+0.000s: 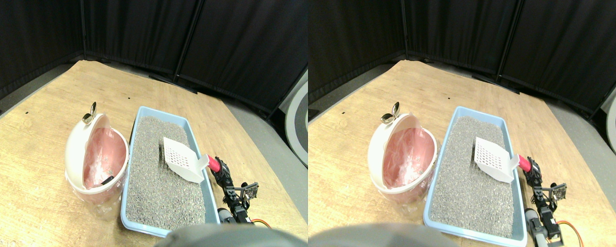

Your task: Scoop (unimanual)

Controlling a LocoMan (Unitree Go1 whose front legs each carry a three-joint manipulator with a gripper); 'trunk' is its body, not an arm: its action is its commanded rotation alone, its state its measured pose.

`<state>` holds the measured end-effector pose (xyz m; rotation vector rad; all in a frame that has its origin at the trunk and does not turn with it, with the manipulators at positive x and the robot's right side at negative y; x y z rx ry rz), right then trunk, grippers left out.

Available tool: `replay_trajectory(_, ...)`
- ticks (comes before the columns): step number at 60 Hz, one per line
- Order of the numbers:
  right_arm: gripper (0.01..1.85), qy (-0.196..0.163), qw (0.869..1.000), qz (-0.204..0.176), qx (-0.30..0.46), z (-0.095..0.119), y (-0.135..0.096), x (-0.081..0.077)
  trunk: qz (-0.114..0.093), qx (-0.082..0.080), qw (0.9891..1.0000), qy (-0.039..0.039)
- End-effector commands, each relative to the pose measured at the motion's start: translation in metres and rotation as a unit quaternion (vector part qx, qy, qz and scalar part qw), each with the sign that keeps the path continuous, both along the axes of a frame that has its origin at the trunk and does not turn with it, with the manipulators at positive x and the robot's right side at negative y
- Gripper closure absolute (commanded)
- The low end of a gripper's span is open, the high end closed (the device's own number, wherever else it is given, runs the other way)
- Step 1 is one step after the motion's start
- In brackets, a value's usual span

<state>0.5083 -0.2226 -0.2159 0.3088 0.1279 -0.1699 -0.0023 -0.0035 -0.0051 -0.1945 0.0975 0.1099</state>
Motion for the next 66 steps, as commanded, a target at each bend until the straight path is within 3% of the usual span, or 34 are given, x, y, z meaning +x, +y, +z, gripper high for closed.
replay_trajectory(1,1.80,0.005,1.000,0.011,-0.006,0.002,0.004,0.003,0.005,-0.010,0.9999,0.0076)
replay_trajectory(12,1.80,0.045,0.999,0.016,0.024,0.003,0.004,0.004,0.006,-0.009,0.9999,0.0071)
replay_trajectory(14,1.67,0.050,0.998,0.009,0.028,0.004,0.004,0.004,0.006,-0.009,0.9999,0.0071)
replay_trajectory(17,1.18,0.079,0.996,0.003,0.040,0.006,0.004,0.003,0.007,-0.011,0.9999,0.0072)
replay_trajectory(21,0.76,0.086,0.996,0.002,0.029,0.006,0.003,0.003,0.008,-0.011,0.9999,0.0068)
replay_trajectory(23,0.76,0.085,0.996,0.004,0.029,0.006,0.003,0.003,0.008,-0.011,0.9999,0.0068)
replay_trajectory(26,0.57,0.090,0.995,0.009,0.035,0.006,0.001,0.002,0.008,-0.011,0.9999,0.0070)
replay_trajectory(31,0.44,0.096,0.994,0.013,0.041,0.007,0.000,0.002,0.008,-0.011,0.9999,0.0070)
replay_trajectory(54,0.32,0.090,0.994,0.058,0.009,0.027,-0.002,-0.007,0.004,-0.009,0.9999,0.0040)
replay_trajectory(63,0.45,0.059,0.996,0.061,0.031,0.050,-0.004,-0.026,-0.002,-0.006,1.0000,0.0021)
replay_trajectory(65,0.53,0.049,0.996,0.065,0.034,0.053,-0.005,-0.029,-0.003,-0.005,1.0000,0.0019)
replay_trajectory(66,0.70,0.035,0.997,0.069,0.029,0.056,-0.006,-0.032,-0.003,-0.005,1.0000,0.0019)
